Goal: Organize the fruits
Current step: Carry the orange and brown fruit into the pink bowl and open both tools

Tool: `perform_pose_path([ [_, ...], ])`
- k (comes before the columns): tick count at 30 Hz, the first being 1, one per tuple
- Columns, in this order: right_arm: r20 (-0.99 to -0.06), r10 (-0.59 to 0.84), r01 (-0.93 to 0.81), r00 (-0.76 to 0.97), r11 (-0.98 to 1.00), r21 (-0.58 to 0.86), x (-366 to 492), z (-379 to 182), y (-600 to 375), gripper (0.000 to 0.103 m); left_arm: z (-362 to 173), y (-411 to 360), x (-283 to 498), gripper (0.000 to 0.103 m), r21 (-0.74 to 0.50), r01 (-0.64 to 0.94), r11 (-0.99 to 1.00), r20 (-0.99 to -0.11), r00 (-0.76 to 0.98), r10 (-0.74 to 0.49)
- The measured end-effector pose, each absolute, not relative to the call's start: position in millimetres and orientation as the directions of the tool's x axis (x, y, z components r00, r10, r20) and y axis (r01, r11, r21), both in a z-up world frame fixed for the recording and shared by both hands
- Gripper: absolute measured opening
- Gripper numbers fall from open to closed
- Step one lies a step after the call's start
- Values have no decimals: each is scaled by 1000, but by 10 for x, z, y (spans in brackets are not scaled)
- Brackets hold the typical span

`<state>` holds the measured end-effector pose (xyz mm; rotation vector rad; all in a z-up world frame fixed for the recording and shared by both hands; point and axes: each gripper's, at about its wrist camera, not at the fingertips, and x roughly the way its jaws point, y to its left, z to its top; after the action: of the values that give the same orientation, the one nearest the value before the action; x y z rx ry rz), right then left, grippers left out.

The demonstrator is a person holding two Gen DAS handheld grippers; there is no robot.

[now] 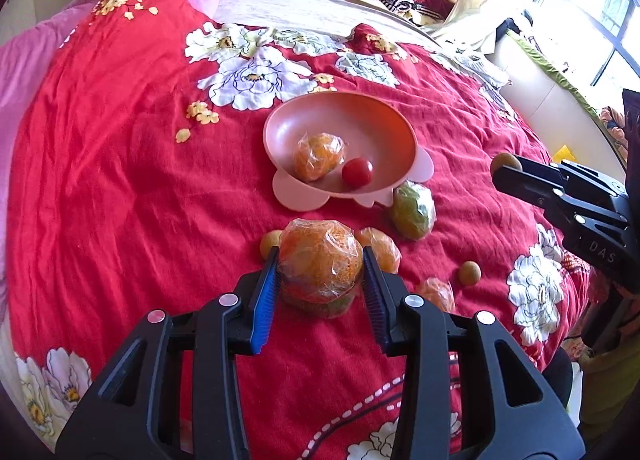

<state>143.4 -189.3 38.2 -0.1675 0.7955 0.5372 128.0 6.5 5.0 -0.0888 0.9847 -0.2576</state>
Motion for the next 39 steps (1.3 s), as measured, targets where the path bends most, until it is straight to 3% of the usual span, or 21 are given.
perform_pose_path([
  [28,-755,384,-536,532,843,51,2099,-18,-1569,25,-42,18,2383,31,-136,157,978,-834,516,-198],
  [39,-773,367,-542,518,839,35,2205,-195,-1466,26,-234,-144,2723,31,-170,183,968,-852,466,-238],
])
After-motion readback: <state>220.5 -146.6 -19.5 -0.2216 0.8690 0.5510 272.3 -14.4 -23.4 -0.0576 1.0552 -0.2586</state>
